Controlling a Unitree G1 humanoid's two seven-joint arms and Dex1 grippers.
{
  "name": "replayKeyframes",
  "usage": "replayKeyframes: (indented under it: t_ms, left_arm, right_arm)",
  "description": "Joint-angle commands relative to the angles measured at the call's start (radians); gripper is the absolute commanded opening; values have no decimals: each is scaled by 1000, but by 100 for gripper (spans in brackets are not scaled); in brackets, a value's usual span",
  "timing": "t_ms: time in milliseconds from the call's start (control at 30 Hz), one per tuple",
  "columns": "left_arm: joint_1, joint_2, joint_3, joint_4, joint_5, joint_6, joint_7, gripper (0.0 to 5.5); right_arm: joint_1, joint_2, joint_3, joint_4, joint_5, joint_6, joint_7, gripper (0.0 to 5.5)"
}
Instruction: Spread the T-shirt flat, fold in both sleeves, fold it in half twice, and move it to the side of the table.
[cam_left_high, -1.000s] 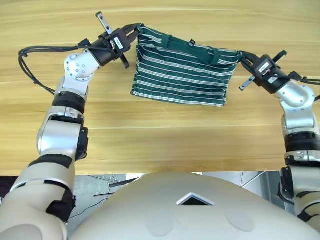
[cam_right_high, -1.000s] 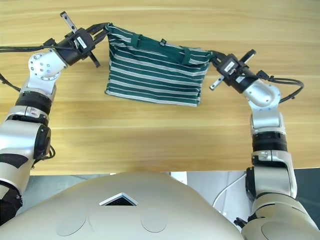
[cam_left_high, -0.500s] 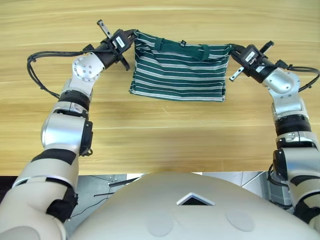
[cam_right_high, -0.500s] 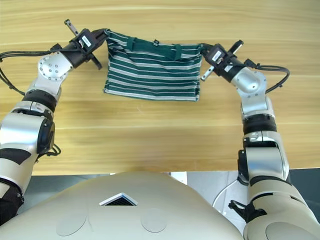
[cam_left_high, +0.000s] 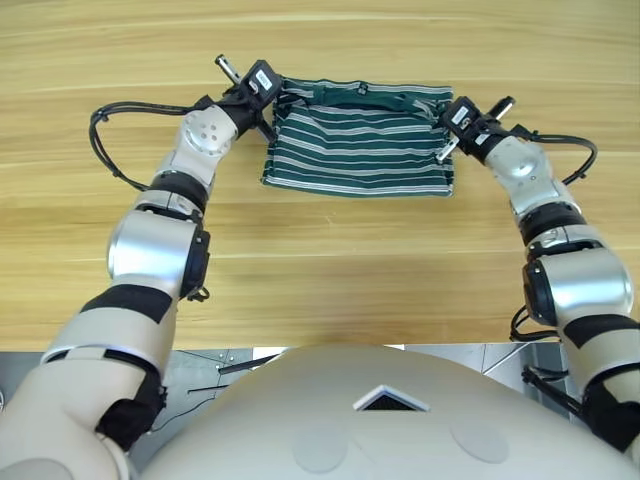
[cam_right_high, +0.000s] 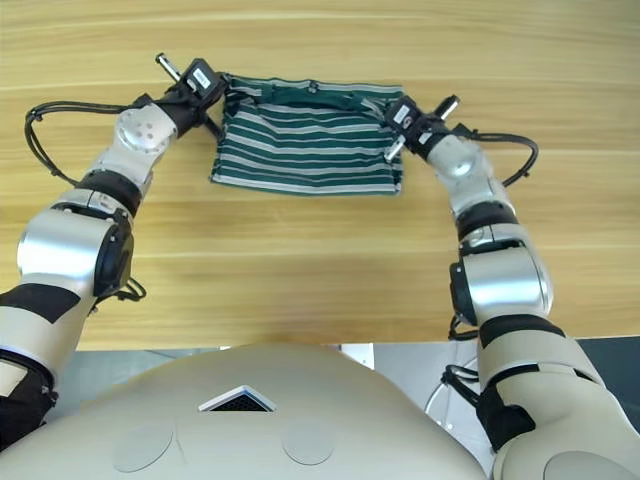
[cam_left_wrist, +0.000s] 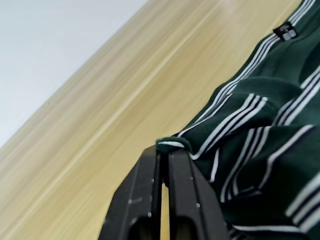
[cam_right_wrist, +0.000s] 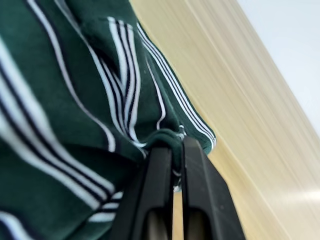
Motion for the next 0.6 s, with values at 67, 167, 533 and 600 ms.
replayKeyframes:
  t_ms: [67,167,533,600]
  left_arm:
    - [-21,-21,-28,17,56,61,21,0]
    - [-26,-30,-19,22,64,100,12,0]
    - [-83,-7,161,22,-58,223,-20,135]
    - [-99,-5,222,21,-106,248,-40,164]
  right_arm:
    - [-11,17,-10,68,-2,93,-41,0]
    - [-17,24,-43,73,32,103,-41,29]
    - [-35,32,-245,42,264,76,146,216]
    - [-55,42,-279,44,299,90,180,247]
